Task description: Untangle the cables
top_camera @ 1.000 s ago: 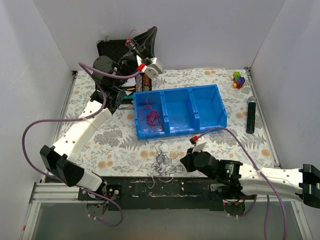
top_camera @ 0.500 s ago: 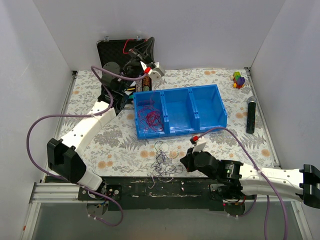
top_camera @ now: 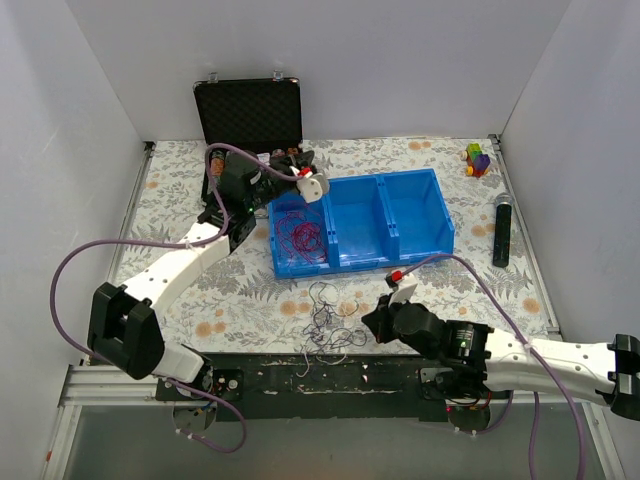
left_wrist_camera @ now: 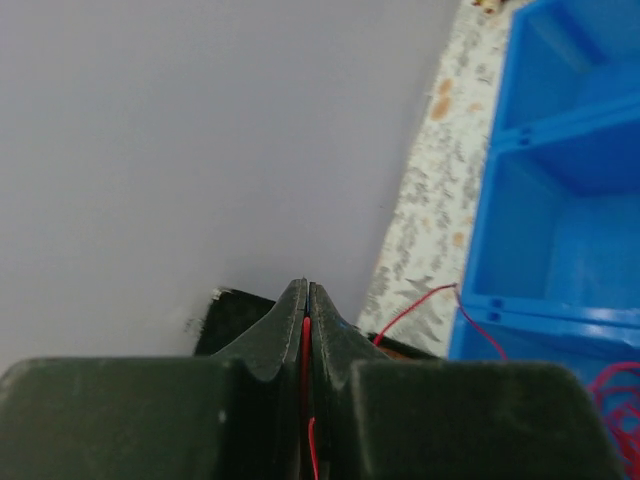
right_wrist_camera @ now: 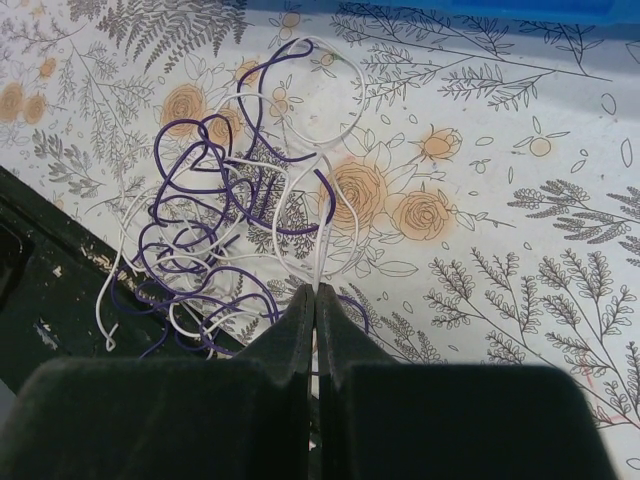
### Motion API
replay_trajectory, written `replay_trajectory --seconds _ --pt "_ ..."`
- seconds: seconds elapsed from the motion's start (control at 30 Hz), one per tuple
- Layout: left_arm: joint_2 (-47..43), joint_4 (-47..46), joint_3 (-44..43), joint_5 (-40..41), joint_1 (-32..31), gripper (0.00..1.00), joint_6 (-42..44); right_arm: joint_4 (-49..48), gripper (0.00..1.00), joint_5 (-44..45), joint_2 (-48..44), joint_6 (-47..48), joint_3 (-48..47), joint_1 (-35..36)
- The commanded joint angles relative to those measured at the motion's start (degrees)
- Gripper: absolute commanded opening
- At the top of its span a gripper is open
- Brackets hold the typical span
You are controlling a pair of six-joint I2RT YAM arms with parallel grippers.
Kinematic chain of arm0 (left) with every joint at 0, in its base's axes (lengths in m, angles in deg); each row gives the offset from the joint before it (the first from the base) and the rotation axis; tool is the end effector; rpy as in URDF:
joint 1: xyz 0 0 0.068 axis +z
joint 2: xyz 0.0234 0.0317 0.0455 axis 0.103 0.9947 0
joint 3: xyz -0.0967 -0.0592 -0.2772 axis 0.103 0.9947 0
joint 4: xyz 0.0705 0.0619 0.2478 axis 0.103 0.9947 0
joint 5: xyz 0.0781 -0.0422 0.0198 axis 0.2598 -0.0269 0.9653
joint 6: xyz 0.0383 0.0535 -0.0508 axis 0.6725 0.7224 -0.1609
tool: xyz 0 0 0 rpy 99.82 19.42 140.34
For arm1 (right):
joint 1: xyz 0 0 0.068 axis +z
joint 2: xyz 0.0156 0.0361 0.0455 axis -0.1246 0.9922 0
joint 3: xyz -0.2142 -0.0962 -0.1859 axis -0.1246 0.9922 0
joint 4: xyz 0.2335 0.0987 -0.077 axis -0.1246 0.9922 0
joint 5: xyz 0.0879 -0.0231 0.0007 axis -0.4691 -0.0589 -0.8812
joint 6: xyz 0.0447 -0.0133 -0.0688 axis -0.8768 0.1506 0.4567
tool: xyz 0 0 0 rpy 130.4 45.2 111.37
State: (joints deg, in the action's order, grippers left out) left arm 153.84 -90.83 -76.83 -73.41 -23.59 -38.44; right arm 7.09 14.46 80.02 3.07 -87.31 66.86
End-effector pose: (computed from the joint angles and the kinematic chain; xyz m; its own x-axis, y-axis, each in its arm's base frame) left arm 0.3142 -0.2083 0.3924 0.2446 0.2246 -0.9433 0.7370 0.5891 0.3314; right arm 0.0813 0.1545 0.1926 -0.5757 0.1033 -0.8111 -0.4473 0.7906 0.4181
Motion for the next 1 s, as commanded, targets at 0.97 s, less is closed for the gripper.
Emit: replay_trajectory --seconds 0.97 --pt "9.99 22.64 1.72 -10.92 -0.83 0.0 -10.51 4.14 0.01 3.68 -6.12 -1.93 -0.01 0.34"
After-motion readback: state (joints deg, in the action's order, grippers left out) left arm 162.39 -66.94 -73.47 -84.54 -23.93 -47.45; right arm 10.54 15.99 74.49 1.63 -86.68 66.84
